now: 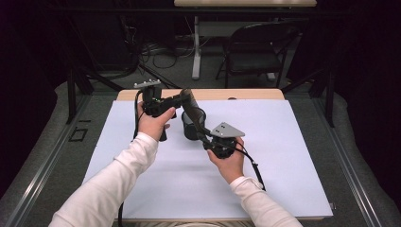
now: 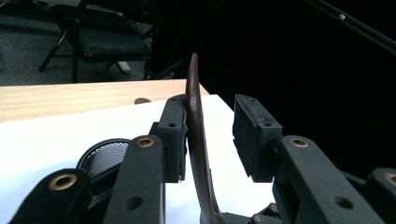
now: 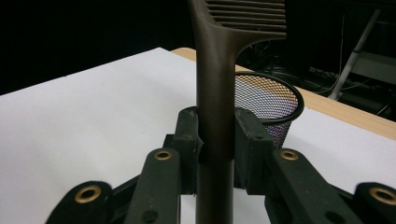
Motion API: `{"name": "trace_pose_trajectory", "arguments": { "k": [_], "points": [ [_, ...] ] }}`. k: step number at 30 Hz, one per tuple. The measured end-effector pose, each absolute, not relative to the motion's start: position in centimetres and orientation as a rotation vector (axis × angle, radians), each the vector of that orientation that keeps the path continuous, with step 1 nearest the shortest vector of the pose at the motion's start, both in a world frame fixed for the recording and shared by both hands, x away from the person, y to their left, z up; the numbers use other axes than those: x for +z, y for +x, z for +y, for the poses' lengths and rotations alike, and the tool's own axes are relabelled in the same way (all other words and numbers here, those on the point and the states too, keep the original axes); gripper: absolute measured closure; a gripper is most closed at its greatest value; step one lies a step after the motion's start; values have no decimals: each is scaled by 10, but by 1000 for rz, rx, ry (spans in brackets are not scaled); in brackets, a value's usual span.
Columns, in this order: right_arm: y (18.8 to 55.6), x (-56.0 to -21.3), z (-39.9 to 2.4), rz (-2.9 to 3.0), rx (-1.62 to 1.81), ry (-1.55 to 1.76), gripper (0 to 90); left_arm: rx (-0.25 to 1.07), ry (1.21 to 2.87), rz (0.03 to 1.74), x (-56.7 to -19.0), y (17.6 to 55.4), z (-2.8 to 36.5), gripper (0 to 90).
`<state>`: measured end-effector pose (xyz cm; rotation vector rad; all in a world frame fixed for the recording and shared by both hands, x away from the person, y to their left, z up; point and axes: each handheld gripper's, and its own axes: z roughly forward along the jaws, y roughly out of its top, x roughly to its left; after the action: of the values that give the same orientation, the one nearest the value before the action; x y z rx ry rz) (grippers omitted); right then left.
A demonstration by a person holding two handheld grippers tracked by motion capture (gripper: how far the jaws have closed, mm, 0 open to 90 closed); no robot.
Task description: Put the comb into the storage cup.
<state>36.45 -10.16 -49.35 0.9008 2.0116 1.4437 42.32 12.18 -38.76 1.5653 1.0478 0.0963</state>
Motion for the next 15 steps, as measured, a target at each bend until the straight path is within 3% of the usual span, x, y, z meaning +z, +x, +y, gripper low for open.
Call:
{"name": "trace_pose_trajectory", "arguments": {
  "k": [15],
  "points": [
    [363,-493,-101,2016,1444,890,725,60,1545,1076,-390,427,122,745]
  ]
}}
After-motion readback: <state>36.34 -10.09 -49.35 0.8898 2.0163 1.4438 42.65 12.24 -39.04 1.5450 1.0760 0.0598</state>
